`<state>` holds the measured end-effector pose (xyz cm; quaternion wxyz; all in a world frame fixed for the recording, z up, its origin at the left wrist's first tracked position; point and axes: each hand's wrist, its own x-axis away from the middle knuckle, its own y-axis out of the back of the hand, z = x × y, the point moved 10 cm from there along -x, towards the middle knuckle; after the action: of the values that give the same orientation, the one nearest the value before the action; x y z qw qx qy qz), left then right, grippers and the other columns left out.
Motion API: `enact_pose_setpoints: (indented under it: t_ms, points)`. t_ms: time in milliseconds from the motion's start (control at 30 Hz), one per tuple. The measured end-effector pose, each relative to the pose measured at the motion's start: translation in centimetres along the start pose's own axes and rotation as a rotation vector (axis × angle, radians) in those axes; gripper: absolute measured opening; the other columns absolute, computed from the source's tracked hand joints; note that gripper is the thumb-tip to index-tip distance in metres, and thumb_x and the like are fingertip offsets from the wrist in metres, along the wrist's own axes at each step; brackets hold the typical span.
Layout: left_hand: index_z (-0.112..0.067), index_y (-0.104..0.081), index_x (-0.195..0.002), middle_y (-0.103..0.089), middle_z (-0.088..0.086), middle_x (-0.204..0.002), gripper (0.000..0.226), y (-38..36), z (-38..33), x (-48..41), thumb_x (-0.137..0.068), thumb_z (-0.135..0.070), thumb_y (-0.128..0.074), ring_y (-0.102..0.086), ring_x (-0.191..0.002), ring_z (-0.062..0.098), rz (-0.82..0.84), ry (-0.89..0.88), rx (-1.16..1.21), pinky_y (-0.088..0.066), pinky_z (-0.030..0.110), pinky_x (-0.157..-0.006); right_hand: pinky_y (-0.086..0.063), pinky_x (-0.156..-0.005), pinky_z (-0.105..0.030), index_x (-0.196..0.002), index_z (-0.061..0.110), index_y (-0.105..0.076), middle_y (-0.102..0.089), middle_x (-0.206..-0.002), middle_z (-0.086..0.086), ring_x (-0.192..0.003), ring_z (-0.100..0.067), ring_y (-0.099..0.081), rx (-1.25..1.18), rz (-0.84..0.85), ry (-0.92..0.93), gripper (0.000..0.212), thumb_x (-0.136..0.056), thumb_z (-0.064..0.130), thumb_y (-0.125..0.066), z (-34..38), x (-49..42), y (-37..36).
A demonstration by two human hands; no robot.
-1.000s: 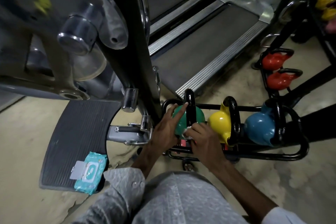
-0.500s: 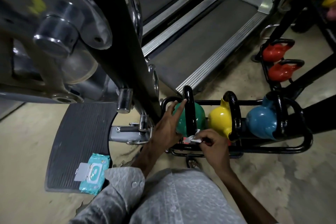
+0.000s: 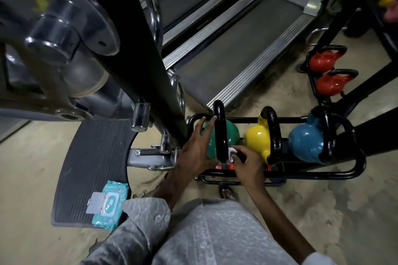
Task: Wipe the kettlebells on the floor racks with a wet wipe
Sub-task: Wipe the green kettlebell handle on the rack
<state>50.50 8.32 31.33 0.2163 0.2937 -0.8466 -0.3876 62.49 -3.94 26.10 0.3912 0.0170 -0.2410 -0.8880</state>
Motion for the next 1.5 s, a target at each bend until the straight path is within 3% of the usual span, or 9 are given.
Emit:
enact_pose_setpoints:
  t_ms: [167, 367, 567, 733, 900, 967, 1100, 1233, 1500]
  points:
    - [-0.036, -0.006, -0.160, -0.007, 0.003, -0.167, 0.137, -0.2, -0.1, 0.0, -0.057, -0.034, -0.097, -0.032, -0.148, 0.027, -0.026, 0.027, -0.037, -0.049, 0.045, -0.107, -0.048, -0.080, -0.015, -0.108, 0.000, -0.073, -0.069, -0.101, -0.008, -0.096, -0.019, -0.064, 0.164, 0.203, 0.116, 0.024, -0.089, -0.008, -0.062, 1.9, -2.1, -1.6]
    - [-0.039, -0.006, -0.159, -0.007, 0.002, -0.167, 0.136, 0.0, -0.1, 0.0, -0.057, -0.034, -0.096, -0.032, -0.148, 0.027, -0.051, 0.035, -0.062, -0.051, 0.044, -0.103, -0.053, -0.083, -0.030, -0.104, -0.001, -0.072, -0.066, -0.100, -0.010, -0.097, -0.023, -0.064, 0.321, 0.433, 0.185, 0.027, -0.085, -0.010, -0.055, 2.9, -3.8, -3.3]
    - [-0.039, -0.007, -0.158, -0.008, 0.003, -0.166, 0.134, 0.2, -0.2, 0.1, -0.057, -0.039, -0.094, -0.034, -0.146, 0.029, -0.064, 0.035, -0.097, -0.053, 0.047, -0.100, -0.056, -0.075, -0.036, -0.087, 0.001, -0.071, -0.074, -0.087, -0.012, -0.085, -0.022, -0.069, 0.301, 0.649, 0.017, 0.017, -0.083, -0.003, -0.055, 3.0, -5.1, -4.6]
    - [-0.039, -0.008, -0.158, -0.005, 0.000, -0.166, 0.135, 0.2, -0.1, -0.1, -0.055, -0.039, -0.096, -0.037, -0.144, 0.030, -0.061, 0.053, -0.112, -0.054, 0.049, -0.099, -0.050, -0.064, -0.027, -0.071, 0.005, -0.067, -0.067, -0.072, -0.010, -0.066, -0.018, -0.063, -0.048, 0.591, -0.368, 0.031, -0.085, -0.012, -0.044, 2.0, -5.9, -4.0]
    - [-0.038, -0.009, -0.158, -0.007, 0.003, -0.165, 0.135, 0.1, -0.2, 0.0, -0.054, -0.036, -0.096, -0.034, -0.146, 0.029, -0.070, 0.041, -0.103, -0.052, 0.046, -0.101, -0.057, -0.073, -0.033, -0.089, 0.005, -0.072, -0.074, -0.085, -0.005, -0.080, -0.017, -0.069, 0.301, 0.672, 0.022, 0.013, -0.088, 0.003, -0.059, 3.2, -4.6, -4.8]
    - [-0.040, -0.008, -0.158, -0.007, 0.003, -0.166, 0.134, 0.2, -0.2, 0.0, -0.056, -0.039, -0.095, -0.034, -0.146, 0.028, -0.074, 0.040, -0.098, -0.052, 0.044, -0.099, -0.057, -0.071, -0.028, -0.094, 0.004, -0.071, -0.073, -0.087, -0.005, -0.081, -0.014, -0.068, 0.316, 0.699, 0.018, 0.013, -0.086, 0.002, -0.060, 2.8, -4.7, -5.2]
    - [-0.039, -0.007, -0.159, -0.005, 0.002, -0.166, 0.134, 0.2, -0.2, 0.0, -0.057, -0.038, -0.095, -0.033, -0.146, 0.028, -0.064, 0.054, -0.108, -0.050, 0.043, -0.102, -0.051, -0.069, -0.034, -0.089, -0.004, -0.070, -0.069, -0.082, -0.017, -0.074, -0.026, -0.064, 0.091, 0.630, -0.301, 0.017, -0.087, -0.004, -0.053, 2.1, -6.8, -4.5]
    - [-0.039, -0.005, -0.159, -0.002, 0.002, -0.167, 0.133, 0.3, -0.3, 0.1, -0.060, -0.039, -0.094, -0.027, -0.149, 0.028, -0.047, 0.074, -0.120, -0.048, 0.046, -0.103, -0.042, -0.048, -0.019, -0.076, 0.012, -0.059, -0.057, -0.059, 0.000, -0.055, -0.011, -0.051, -0.380, 0.518, -0.634, 0.022, -0.095, 0.006, -0.051, 1.6, -9.1, -4.5]
    - [-0.040, -0.002, -0.158, -0.005, 0.005, -0.167, 0.131, 0.2, -0.2, 0.0, -0.063, -0.045, -0.091, -0.025, -0.150, 0.028, -0.047, 0.074, -0.119, -0.048, 0.049, -0.105, -0.044, -0.041, -0.021, -0.066, 0.005, -0.052, -0.045, -0.039, -0.004, -0.023, -0.006, -0.041, -0.511, 0.220, -0.661, 0.030, -0.092, -0.010, -0.050, 1.3, -12.5, -4.6]
